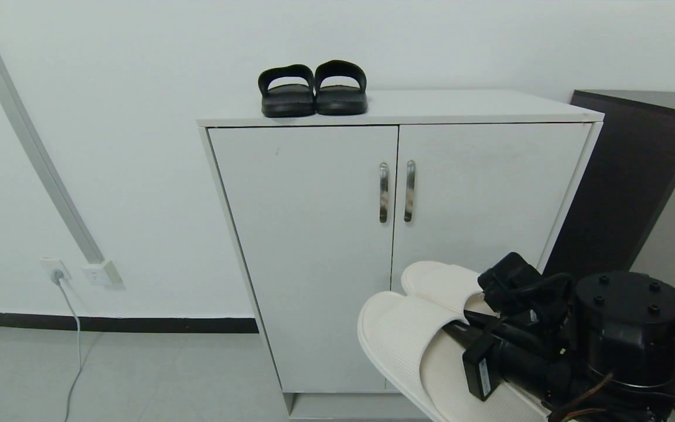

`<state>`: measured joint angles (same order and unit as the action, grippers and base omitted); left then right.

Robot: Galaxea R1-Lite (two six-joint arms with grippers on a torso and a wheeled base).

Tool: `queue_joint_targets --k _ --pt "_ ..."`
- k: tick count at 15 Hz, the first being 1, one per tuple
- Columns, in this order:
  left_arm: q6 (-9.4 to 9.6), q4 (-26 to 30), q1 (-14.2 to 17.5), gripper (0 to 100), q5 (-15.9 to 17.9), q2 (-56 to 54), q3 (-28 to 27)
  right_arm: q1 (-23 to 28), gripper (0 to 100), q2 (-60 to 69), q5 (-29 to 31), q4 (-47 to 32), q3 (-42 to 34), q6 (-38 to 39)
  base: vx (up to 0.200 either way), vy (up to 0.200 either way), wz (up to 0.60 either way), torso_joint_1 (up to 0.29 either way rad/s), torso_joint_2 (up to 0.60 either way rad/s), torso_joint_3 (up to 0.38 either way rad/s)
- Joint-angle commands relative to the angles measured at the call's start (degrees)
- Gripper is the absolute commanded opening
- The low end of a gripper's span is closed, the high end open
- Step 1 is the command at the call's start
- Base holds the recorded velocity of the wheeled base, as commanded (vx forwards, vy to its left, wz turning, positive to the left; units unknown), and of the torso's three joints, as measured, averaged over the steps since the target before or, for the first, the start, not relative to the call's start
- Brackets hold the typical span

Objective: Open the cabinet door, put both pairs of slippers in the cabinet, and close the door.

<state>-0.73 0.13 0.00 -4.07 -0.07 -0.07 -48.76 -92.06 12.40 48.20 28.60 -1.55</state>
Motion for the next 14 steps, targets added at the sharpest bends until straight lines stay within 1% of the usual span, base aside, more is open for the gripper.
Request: queue_joint_targets --k 1,2,3,5,6,8,10,11,12,13,14 --pt "0.03 0.04 0.00 100 -0.15 0.07 -0.01 -0.10 0 -0.57 0.08 1.28 -0.74 -0.47 0.000 0.000 0.00 -0.012 0.08 0.085" --pt "0.47 -0.05 0.09 100 -0.15 0.07 -0.10 -0.10 0 -0.84 0.08 3.13 -1.09 -0.56 0.000 0.000 0.00 -0.007 0.06 0.061" --pt "0.47 -0.13 0.00 100 -0.15 0.25 -0.81 -0.10 0 -1.01 0.08 4.09 -1.35 -0.56 0.000 0.000 0.00 0.000 0.00 0.000" --pt "-0.06 -0.40 0.00 100 0.20 3.06 -6.96 -0.10 0 -1.28 0.08 4.36 -1.44 -0.56 0.000 0.000 0.00 0.000 0.00 0.000" --pt "0.03 -0.57 -0.09 100 1.96 6.23 -7.49 -0.19 0 -1.45 0.08 4.36 -1.44 -0.56 0.000 0.000 0.00 0.000 0.00 0.000" --pt "-0.15 -0.75 -0.09 100 9.26 14.05 -8.80 -0.28 0 -1.72 -0.01 4.44 -1.62 -0.56 0.000 0.000 0.00 0.000 0.00 0.000" --pt "-0.06 -0.93 -0.18 100 12.77 21.61 -11.79 -0.28 0 -1.54 -0.01 4.44 -1.62 -0.56 0.000 0.000 0.00 0.000 0.00 0.000" --pt "0.03 -2.07 -0.26 100 14.44 24.51 -13.20 -0.28 0 -1.54 -0.01 4.44 -1.62 -0.56 0.000 0.000 0.00 0.000 0.00 0.000" --pt "0.12 -5.41 -0.26 100 17.96 28.90 -14.60 -0.28 0 -1.54 -0.01 4.44 -1.70 -0.56 0.000 0.000 0.00 0.000 0.00 0.000" --pt "0.12 -7.69 -0.35 100 19.80 31.80 -15.22 -0.28 0 -1.54 -0.01 4.36 -1.70 -0.56 0.000 0.000 0.00 0.000 0.00 0.000" --pt "0.20 -12.53 -0.35 100 22.35 36.90 -15.57 -0.28 0 -1.63 -0.09 4.36 -1.79 -0.56 0.000 0.000 0.00 0.000 0.00 0.000"
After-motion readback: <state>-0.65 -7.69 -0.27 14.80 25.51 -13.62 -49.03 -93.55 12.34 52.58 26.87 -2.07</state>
